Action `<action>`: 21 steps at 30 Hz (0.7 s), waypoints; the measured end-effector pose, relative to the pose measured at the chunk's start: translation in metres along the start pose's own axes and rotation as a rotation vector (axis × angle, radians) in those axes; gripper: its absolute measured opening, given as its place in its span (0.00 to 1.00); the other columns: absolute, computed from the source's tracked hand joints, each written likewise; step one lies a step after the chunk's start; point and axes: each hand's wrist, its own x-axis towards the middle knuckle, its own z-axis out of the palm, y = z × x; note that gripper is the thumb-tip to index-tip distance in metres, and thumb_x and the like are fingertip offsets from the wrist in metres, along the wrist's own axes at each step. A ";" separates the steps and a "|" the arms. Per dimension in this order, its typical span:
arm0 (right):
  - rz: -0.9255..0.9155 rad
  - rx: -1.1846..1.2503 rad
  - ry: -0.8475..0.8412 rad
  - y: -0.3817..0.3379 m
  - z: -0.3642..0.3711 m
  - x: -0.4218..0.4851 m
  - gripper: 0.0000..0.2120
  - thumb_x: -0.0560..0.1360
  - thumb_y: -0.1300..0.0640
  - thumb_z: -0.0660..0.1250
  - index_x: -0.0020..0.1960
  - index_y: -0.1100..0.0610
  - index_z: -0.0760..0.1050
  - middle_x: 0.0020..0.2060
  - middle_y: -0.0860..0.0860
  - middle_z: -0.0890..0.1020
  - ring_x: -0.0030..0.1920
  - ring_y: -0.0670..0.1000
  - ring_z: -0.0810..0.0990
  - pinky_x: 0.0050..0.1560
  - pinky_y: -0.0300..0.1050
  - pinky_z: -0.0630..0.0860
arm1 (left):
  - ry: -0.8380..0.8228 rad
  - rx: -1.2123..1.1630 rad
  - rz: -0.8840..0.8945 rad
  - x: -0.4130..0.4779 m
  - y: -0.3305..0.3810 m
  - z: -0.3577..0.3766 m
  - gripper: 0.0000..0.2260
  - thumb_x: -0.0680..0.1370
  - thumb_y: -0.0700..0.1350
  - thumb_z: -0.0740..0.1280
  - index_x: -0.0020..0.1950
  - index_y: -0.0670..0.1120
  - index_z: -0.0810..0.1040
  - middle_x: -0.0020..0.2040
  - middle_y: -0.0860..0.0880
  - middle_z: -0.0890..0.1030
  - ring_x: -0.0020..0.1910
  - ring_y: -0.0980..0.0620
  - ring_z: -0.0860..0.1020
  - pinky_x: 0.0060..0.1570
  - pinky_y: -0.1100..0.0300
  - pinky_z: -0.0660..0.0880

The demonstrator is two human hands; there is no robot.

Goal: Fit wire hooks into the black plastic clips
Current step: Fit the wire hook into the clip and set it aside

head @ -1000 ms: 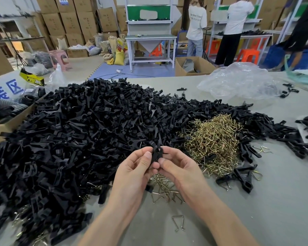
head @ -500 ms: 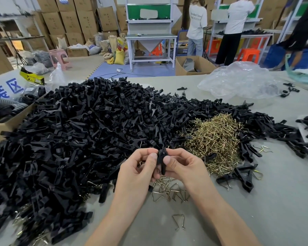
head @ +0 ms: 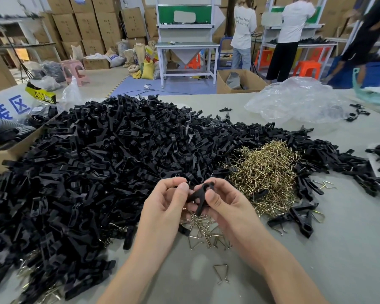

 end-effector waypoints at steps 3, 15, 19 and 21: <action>0.008 0.049 0.164 -0.009 -0.003 0.002 0.14 0.70 0.56 0.72 0.54 0.60 0.78 0.45 0.54 0.83 0.45 0.50 0.82 0.56 0.50 0.78 | -0.041 0.462 0.231 0.000 -0.008 -0.013 0.04 0.81 0.53 0.64 0.48 0.58 0.78 0.43 0.58 0.82 0.41 0.59 0.79 0.45 0.65 0.75; 0.033 0.145 0.300 -0.015 -0.012 0.004 0.12 0.69 0.54 0.73 0.53 0.52 0.85 0.47 0.53 0.81 0.41 0.48 0.77 0.40 0.41 0.78 | -0.494 1.171 0.360 0.000 -0.018 -0.035 0.21 0.71 0.75 0.55 0.53 0.64 0.73 0.52 0.68 0.69 0.59 0.67 0.62 0.69 0.69 0.47; 0.044 0.155 0.308 -0.016 -0.011 0.004 0.11 0.68 0.54 0.73 0.49 0.50 0.87 0.48 0.54 0.81 0.40 0.48 0.78 0.39 0.40 0.79 | -0.521 1.137 0.332 0.001 -0.019 -0.036 0.18 0.72 0.72 0.58 0.48 0.62 0.75 0.53 0.68 0.69 0.61 0.69 0.59 0.69 0.70 0.46; 0.051 0.172 0.311 -0.016 -0.011 0.005 0.11 0.67 0.54 0.74 0.49 0.51 0.86 0.46 0.53 0.81 0.39 0.47 0.78 0.39 0.40 0.79 | -0.526 1.100 0.360 0.001 -0.021 -0.034 0.12 0.73 0.68 0.61 0.44 0.61 0.73 0.53 0.66 0.70 0.61 0.67 0.62 0.73 0.66 0.47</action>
